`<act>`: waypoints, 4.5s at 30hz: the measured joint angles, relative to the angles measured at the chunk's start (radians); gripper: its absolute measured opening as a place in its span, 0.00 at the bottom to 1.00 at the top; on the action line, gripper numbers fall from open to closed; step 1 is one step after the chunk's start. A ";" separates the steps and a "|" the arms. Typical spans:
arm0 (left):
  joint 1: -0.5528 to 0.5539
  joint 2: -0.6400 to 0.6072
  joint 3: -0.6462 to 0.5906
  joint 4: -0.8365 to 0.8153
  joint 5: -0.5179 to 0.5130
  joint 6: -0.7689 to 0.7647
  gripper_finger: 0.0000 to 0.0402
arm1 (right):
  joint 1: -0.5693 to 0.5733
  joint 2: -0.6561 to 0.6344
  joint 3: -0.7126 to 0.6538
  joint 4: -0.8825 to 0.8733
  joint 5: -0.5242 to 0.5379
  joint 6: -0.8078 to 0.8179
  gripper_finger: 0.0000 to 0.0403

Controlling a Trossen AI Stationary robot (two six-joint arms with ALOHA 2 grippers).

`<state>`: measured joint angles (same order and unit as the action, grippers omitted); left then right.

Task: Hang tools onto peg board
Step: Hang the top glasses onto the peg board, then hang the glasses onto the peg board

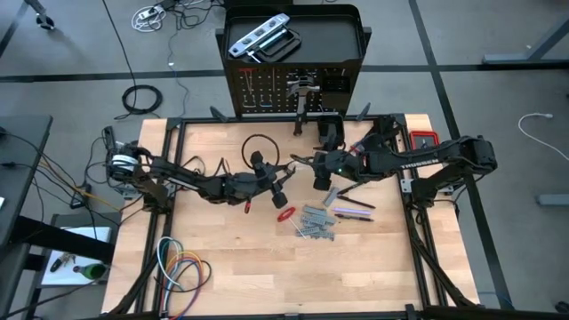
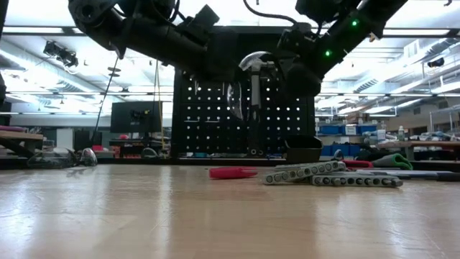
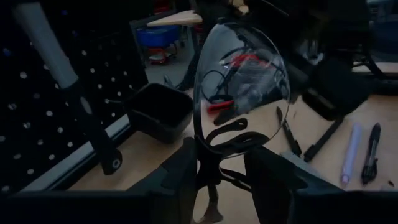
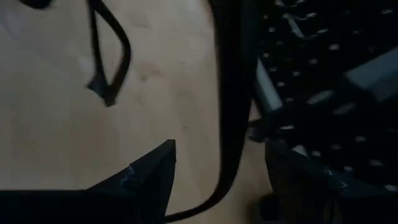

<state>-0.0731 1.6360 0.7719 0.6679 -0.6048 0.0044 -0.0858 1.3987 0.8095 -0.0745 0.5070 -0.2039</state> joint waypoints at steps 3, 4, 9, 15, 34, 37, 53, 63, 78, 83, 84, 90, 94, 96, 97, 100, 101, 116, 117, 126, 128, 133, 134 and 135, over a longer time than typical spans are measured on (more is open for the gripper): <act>0.000 -0.003 0.000 -0.005 -0.005 -0.016 0.33 | -0.008 0.000 -0.008 0.004 -0.055 0.027 0.62; 0.000 -0.003 0.000 -0.006 -0.011 -0.017 0.32 | -0.007 0.000 -0.009 0.005 -0.057 0.029 0.63; 0.001 -0.003 0.000 -0.014 -0.040 -0.033 0.32 | 0.028 -0.010 -0.008 0.014 -0.013 0.014 0.63; 0.001 -0.002 0.000 -0.038 -0.116 -0.052 0.32 | 0.073 -0.089 -0.007 0.027 0.020 -0.001 0.63; 0.088 -0.310 -0.238 -0.090 -0.433 -0.072 0.32 | 0.210 -0.185 -0.358 0.494 0.078 0.286 0.67; 0.166 -0.323 -0.294 -0.023 -0.435 -0.076 0.32 | 0.188 -0.185 -0.391 0.560 0.078 0.269 0.66; 0.458 -0.270 -0.320 0.125 -0.365 -0.089 0.32 | 0.149 -0.173 -0.393 0.565 0.051 0.187 0.66; 0.513 -0.116 -0.216 0.119 -0.317 -0.033 0.32 | 0.148 -0.173 -0.393 0.602 0.026 0.181 0.64; 0.617 0.061 -0.135 0.134 -0.260 -0.064 0.33 | 0.148 -0.173 -0.393 0.609 0.023 0.182 0.63; 0.627 0.125 -0.071 0.127 -0.260 -0.039 0.33 | 0.148 -0.173 -0.393 0.606 0.022 0.182 0.63; 0.629 0.135 -0.064 0.126 -0.259 -0.039 0.33 | 0.149 -0.173 -0.393 0.606 0.022 0.182 0.63; 0.629 0.172 -0.048 0.121 -0.256 -0.046 0.33 | 0.149 -0.173 -0.393 0.592 0.022 0.186 0.63; 0.629 0.172 -0.055 0.112 -0.257 -0.061 0.33 | 0.149 -0.173 -0.393 0.588 0.022 0.186 0.63; 0.629 0.172 -0.055 0.106 -0.254 -0.061 0.34 | 0.149 -0.173 -0.393 0.587 0.022 0.186 0.63; 0.629 0.172 -0.055 0.104 -0.245 -0.059 0.35 | 0.149 -0.173 -0.393 0.588 0.022 0.186 0.63; 0.630 0.172 -0.055 0.098 -0.208 -0.055 0.39 | 0.149 -0.173 -0.393 0.589 0.022 0.187 0.63; 0.630 0.172 -0.055 0.096 -0.204 -0.054 0.41 | 0.149 -0.173 -0.393 0.589 0.022 0.189 0.63; 0.598 0.041 -0.056 -0.229 -0.193 -0.110 0.69 | 0.149 -0.173 -0.393 0.581 0.022 0.205 0.63; 0.590 0.016 -0.056 -0.274 -0.191 -0.113 0.69 | 0.149 -0.173 -0.393 0.573 0.022 0.208 0.63; 0.476 -0.239 -0.056 -0.734 -0.036 -0.236 0.68 | 0.150 -0.173 -0.393 0.557 0.022 0.212 0.63; 0.451 -0.300 -0.056 -0.861 0.047 -0.285 0.68 | 0.155 -0.173 -0.393 0.557 0.022 0.212 0.63; 0.425 -0.411 -0.056 -1.170 0.313 -0.462 0.67 | 0.163 -0.173 -0.393 0.558 0.022 0.211 0.63; 0.421 -0.423 -0.056 -1.217 0.361 -0.492 0.67 | 0.163 -0.173 -0.393 0.559 0.017 0.211 0.63; 0.417 -0.433 -0.056 -1.270 0.403 -0.514 0.67 | 0.163 -0.173 -0.393 0.560 0.005 0.211 0.63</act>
<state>0.3435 1.2032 0.7158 -0.6026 -0.2014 -0.5095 0.0772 1.2255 0.4164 0.4851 0.5123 0.0074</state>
